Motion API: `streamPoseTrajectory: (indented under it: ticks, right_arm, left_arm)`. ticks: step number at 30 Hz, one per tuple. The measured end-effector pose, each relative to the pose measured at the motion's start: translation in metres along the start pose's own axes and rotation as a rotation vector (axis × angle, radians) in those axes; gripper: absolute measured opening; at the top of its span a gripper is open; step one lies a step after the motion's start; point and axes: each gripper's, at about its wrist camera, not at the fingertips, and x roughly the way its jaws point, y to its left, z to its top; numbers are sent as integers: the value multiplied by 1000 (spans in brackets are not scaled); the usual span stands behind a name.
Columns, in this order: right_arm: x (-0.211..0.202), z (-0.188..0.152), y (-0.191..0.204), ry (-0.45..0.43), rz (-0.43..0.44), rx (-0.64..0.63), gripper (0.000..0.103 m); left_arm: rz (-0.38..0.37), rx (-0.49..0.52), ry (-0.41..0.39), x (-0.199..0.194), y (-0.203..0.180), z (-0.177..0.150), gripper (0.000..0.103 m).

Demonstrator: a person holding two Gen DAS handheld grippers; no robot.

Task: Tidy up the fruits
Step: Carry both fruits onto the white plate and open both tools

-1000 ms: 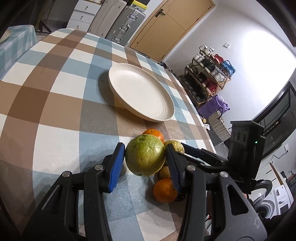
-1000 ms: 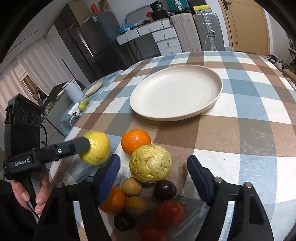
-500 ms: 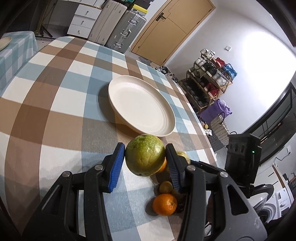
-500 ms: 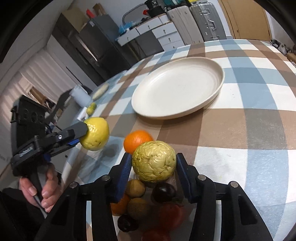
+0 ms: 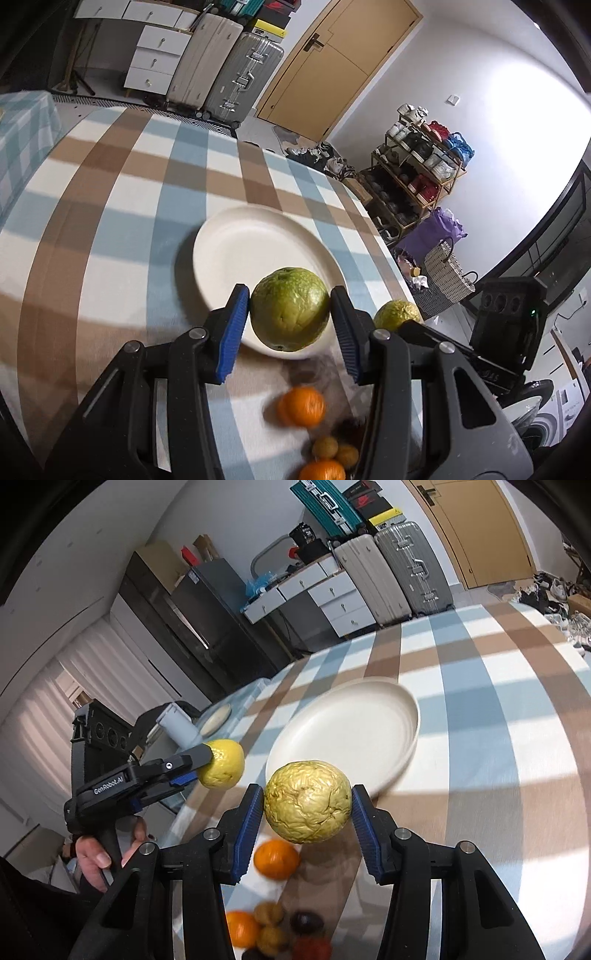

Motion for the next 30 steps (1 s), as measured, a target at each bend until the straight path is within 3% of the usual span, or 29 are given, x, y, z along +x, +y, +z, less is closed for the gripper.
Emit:
streamPoseTrajectory:
  ticks: [10, 14, 22, 30]
  right_arm:
    - [39, 77, -16, -9, 19, -66, 49]
    - [68, 104, -25, 35, 31, -63, 49]
    - [127, 113, -57, 156, 2, 22, 49]
    - [149, 111, -67, 190, -39, 47, 50]
  left_arm:
    - [14, -2, 35, 65, 6, 62, 43]
    - [14, -6, 77, 100, 16, 83, 43]
    - [37, 0, 150, 157, 33, 87, 43]
    - [74, 8, 151, 172, 43, 87, 43]
